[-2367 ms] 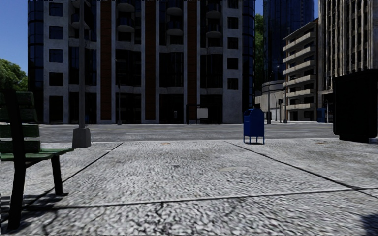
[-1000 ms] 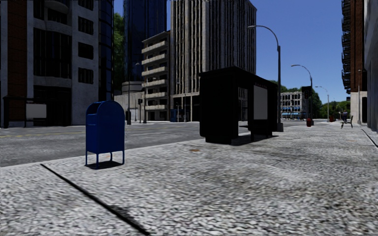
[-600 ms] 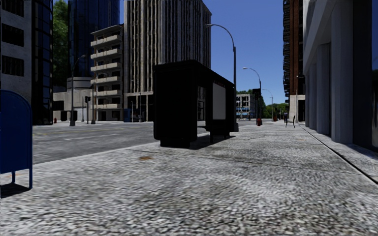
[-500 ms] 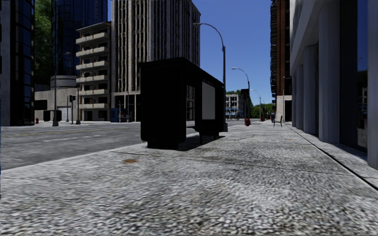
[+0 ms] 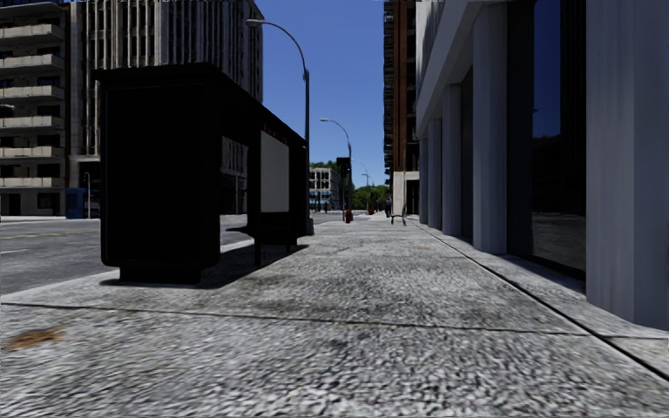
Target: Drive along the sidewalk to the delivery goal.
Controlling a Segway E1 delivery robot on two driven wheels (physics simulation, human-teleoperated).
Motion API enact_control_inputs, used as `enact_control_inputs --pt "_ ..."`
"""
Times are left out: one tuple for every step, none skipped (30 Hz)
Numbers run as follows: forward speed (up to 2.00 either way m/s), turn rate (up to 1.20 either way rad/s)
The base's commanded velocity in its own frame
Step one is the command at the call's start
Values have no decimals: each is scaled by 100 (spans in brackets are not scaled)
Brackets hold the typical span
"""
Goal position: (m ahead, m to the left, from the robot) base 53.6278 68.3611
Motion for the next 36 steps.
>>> enact_control_inputs --pt "200 -62" --pt "200 -62" --pt "200 -62" --pt "200 -17" --pt "200 0" --pt "200 0" --pt "200 0" --pt "200 0" --pt "200 0" --pt "200 0" --pt "200 0" --pt "200 0" --pt "200 0" --pt "200 0" --pt "200 0" --pt "200 0" --pt "200 0" --pt "200 0" --pt "200 0" --pt "200 0" --pt "200 0" --pt "200 0" --pt "200 0" --pt "200 0" --pt "200 0" --pt "200 0" --pt "200 0" --pt "200 0" --pt "200 0" --pt "200 0" --pt "200 0" --pt "200 0" --pt "200 0" --pt "200 0" --pt "200 0" --pt "200 0"
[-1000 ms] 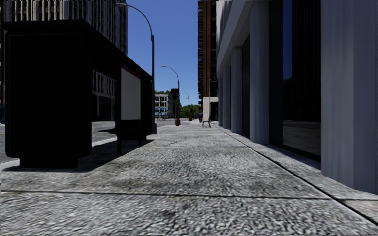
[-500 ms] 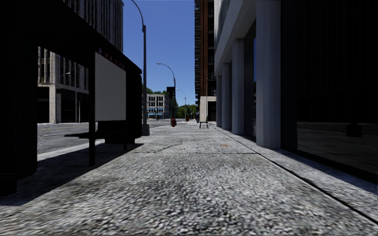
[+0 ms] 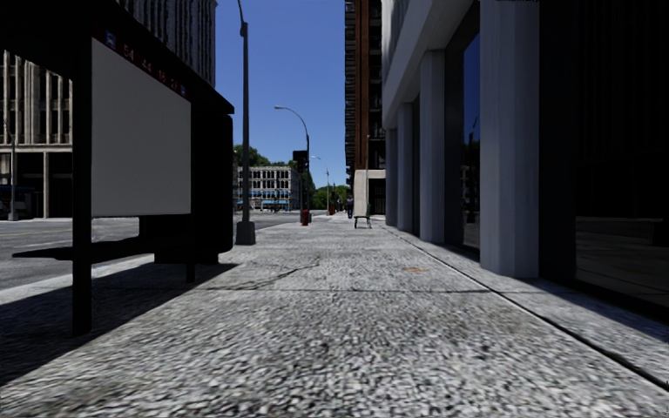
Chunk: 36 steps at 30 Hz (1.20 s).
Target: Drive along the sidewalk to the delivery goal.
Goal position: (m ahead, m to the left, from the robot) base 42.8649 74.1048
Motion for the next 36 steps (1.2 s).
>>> enact_control_inputs --pt "200 0" --pt "200 0" --pt "200 0" --pt "200 0" --pt "200 0" --pt "200 0" --pt "200 0" --pt "200 0" --pt "200 0" --pt "200 0" --pt "200 0" --pt "200 0" --pt "200 0" --pt "200 0" --pt "200 0" --pt "200 0" --pt "200 0" --pt "200 0" --pt "200 0" --pt "200 0" --pt "200 0" --pt "200 0" --pt "200 0" --pt "200 0" --pt "200 0" --pt "200 0" --pt "200 0" --pt "200 0" --pt "200 0" --pt "200 0" --pt "200 0" --pt "200 0" --pt "200 0" --pt "200 0" --pt "200 0" --pt "200 0"
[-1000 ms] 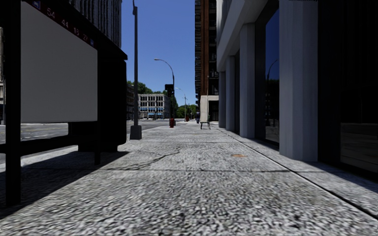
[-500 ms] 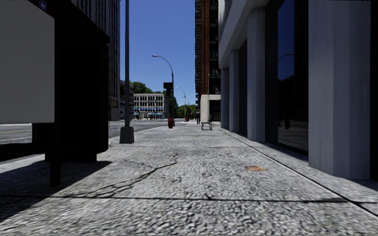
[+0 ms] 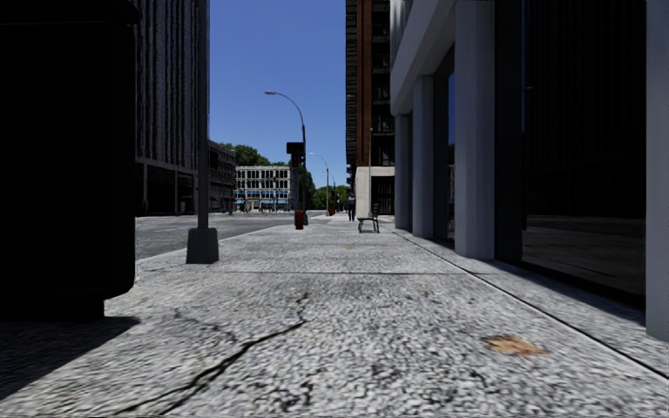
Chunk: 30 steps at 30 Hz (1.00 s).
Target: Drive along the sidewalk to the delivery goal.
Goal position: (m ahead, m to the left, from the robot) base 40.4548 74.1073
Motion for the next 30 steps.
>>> enact_control_inputs --pt "200 0" --pt "200 0" --pt "200 0" --pt "200 0" --pt "200 0" --pt "200 0" --pt "200 0" --pt "200 0" --pt "200 0" --pt "200 0" --pt "200 0" --pt "200 0" --pt "200 0" --pt "200 0" --pt "200 0" --pt "200 0" --pt "200 0" --pt "200 0" --pt "200 0" --pt "200 0" --pt "200 0" --pt "200 0" --pt "200 0" --pt "200 0" --pt "200 0" --pt "200 0" --pt "200 0" --pt "200 0" --pt "200 0" --pt "200 0"
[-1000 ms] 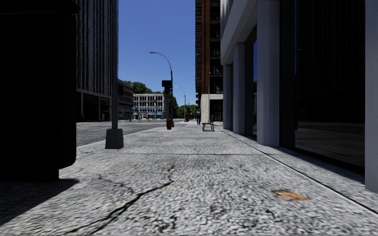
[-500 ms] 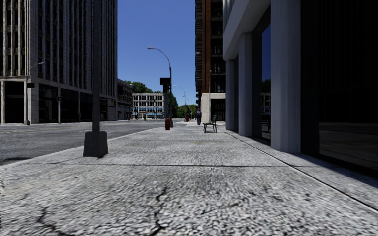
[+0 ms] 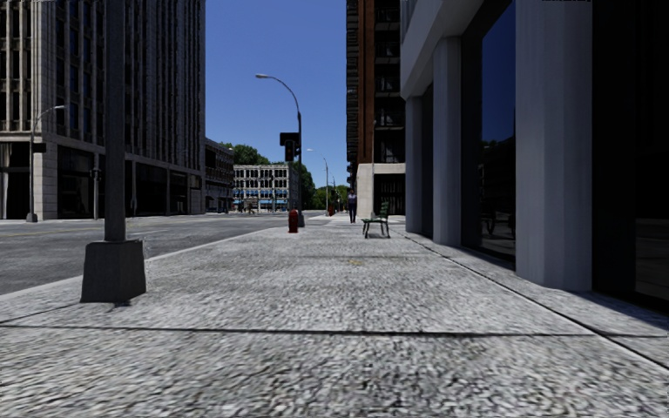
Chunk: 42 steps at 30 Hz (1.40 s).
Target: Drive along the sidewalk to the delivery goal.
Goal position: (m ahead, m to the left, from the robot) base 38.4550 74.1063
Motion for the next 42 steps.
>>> enact_control_inputs --pt "200 0" --pt "200 0" --pt "200 0" --pt "200 0" --pt "200 0" --pt "200 0" --pt "200 0" --pt "200 0" --pt "200 0" --pt "200 0" --pt "200 0" --pt "200 0" --pt "200 0" --pt "200 0" --pt "200 0" --pt "200 0" --pt "200 0" --pt "200 0" --pt "200 0" --pt "200 0" --pt "200 0" --pt "200 0" --pt "200 0" --pt "200 0" --pt "200 0" --pt "200 0" --pt "200 0" --pt "200 0" --pt "200 0" --pt "200 0" --pt "200 0" --pt "200 0" --pt "200 0" --pt "200 0" --pt "200 0" --pt "200 0" --pt "200 0" --pt "200 0" --pt "200 0" --pt "200 0" --pt "200 0" --pt "200 0"
